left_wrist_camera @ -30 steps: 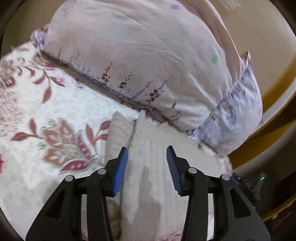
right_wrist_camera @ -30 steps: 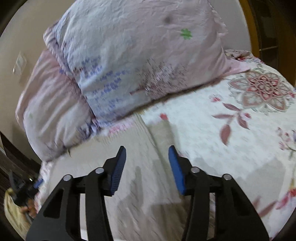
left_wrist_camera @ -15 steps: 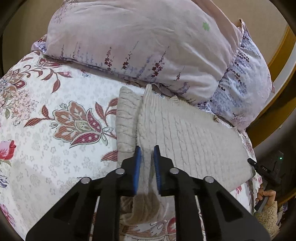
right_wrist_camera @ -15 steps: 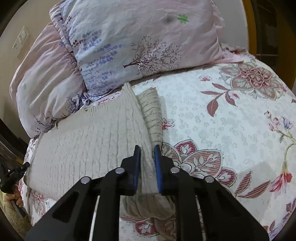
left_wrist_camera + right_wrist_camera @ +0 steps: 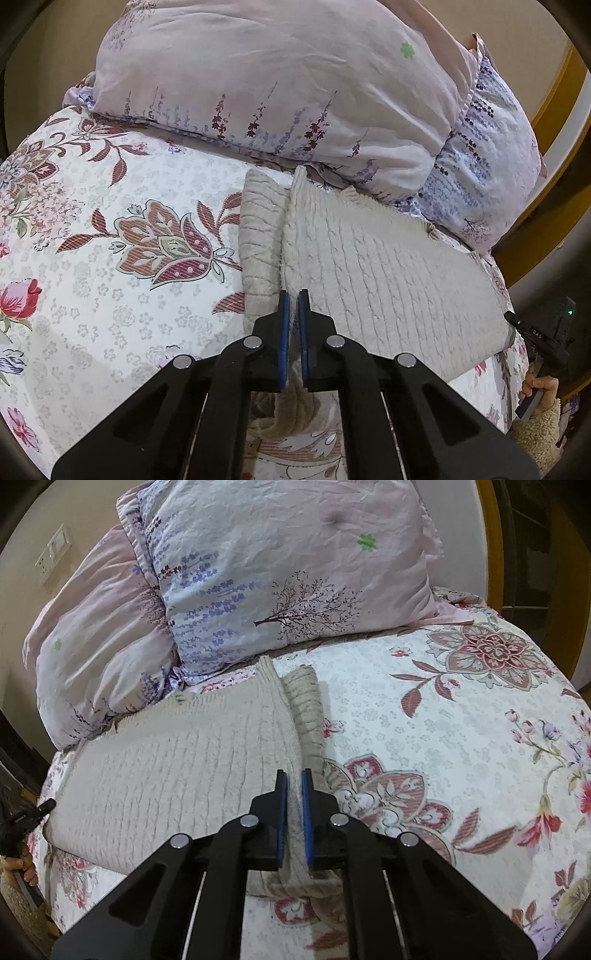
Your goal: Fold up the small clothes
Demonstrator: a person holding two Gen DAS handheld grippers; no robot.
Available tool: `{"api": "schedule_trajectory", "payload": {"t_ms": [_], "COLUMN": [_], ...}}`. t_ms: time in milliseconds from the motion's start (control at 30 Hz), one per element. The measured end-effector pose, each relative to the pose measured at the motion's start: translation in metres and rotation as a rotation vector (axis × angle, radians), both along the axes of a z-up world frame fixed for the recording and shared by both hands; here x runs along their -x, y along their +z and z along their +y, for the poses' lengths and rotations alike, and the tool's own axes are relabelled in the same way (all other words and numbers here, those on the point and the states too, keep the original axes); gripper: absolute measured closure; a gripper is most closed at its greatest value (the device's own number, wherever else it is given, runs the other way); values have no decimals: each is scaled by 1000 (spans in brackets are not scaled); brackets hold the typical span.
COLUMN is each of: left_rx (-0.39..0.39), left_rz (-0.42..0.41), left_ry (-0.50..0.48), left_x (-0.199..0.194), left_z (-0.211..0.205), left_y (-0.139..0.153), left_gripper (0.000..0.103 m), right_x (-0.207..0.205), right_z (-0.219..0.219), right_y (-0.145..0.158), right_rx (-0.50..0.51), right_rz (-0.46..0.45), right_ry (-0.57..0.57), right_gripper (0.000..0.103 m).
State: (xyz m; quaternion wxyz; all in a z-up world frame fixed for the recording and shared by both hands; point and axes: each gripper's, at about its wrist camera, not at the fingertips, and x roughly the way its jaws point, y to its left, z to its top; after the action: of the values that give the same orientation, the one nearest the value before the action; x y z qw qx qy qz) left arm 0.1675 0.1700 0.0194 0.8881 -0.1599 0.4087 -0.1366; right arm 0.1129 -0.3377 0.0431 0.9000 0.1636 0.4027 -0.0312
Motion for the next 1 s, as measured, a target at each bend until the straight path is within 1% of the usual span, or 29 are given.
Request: {"api": "schedule_trajectory", "payload": {"t_ms": [133, 300, 367, 533, 633, 667, 700, 733, 767, 867, 933, 967, 1000], "left_rx": [-8, -14, -20, -5, 5, 8, 12, 16, 15, 5, -9, -19, -29], "left_rz": [5, 0, 0, 7, 4, 1, -5, -14, -25, -82, -119, -136, -146], "left_ry": [-7, -15, -12, -16, -18, -18, -18, -17, -8, 2, -4, -19, -35], "left_x": [3, 10, 9, 5, 5, 5, 5, 6, 7, 11, 13, 14, 14], "left_z": [2, 2, 3, 2, 3, 3, 3, 3, 3, 0, -8, -16, -23], "left_y": [-2, -3, -5, -10, -8, -6, -4, -1, 3, 18, 28, 33, 35], "left_gripper": [99, 99, 99, 99, 99, 99, 99, 99, 98, 98, 90, 76, 64], "right_x": [5, 11, 9, 7, 4, 3, 3, 2, 2, -1, -8, -12, -15], "right_z": [3, 6, 6, 13, 12, 12, 12, 13, 14, 25, 38, 45, 52], "right_y": [-9, -9, -12, -15, -10, -8, -3, 2, 7, 20, 23, 23, 23], "right_rx": [13, 42, 51, 91, 71, 67, 71, 80, 89, 110, 118, 124, 127], "right_rz": [38, 42, 57, 77, 78, 75, 63, 47, 32, -11, -18, -15, -12], "right_ry": [-15, -24, -31, -35, -37, -38, -42, -43, -42, -11, 38, 59, 75], "right_gripper": [96, 96, 96, 94, 87, 80, 76, 67, 63, 62, 62, 62, 62]}}
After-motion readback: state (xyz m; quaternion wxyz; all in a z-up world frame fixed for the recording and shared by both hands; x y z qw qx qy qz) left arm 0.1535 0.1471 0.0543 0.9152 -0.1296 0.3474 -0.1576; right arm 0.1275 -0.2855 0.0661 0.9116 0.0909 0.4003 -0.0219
